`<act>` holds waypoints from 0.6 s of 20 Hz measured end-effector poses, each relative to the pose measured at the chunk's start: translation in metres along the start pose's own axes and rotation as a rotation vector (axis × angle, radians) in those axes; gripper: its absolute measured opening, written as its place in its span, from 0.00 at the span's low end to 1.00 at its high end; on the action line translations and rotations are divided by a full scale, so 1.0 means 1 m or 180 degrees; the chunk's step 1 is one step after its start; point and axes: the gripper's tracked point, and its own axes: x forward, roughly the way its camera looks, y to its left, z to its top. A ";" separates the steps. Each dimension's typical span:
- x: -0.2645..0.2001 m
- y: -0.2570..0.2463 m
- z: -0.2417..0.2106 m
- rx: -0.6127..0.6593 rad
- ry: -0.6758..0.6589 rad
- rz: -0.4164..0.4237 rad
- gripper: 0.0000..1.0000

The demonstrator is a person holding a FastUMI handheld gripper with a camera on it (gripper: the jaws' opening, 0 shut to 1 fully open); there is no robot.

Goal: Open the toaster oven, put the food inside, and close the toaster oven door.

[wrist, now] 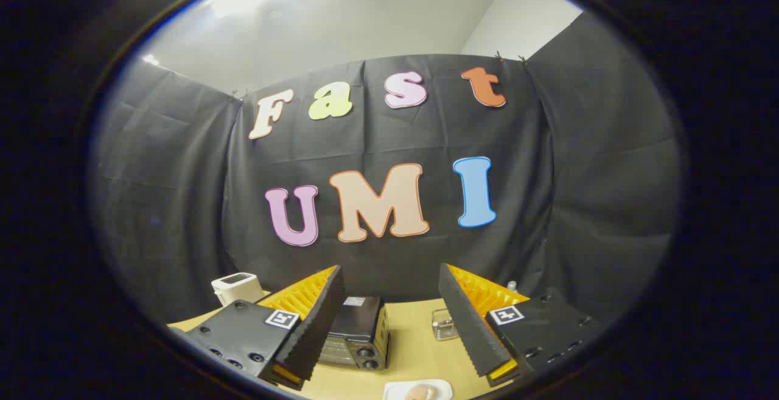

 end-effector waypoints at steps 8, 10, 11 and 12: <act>-0.010 0.002 0.007 -0.0050 -0.0011 -0.0032 0.97; -0.011 0.006 0.007 -0.0068 -0.0021 -0.0017 0.97; -0.012 0.007 0.007 -0.0080 -0.0027 -0.0014 0.97; -0.013 0.008 0.007 -0.0090 -0.0031 -0.0010 0.97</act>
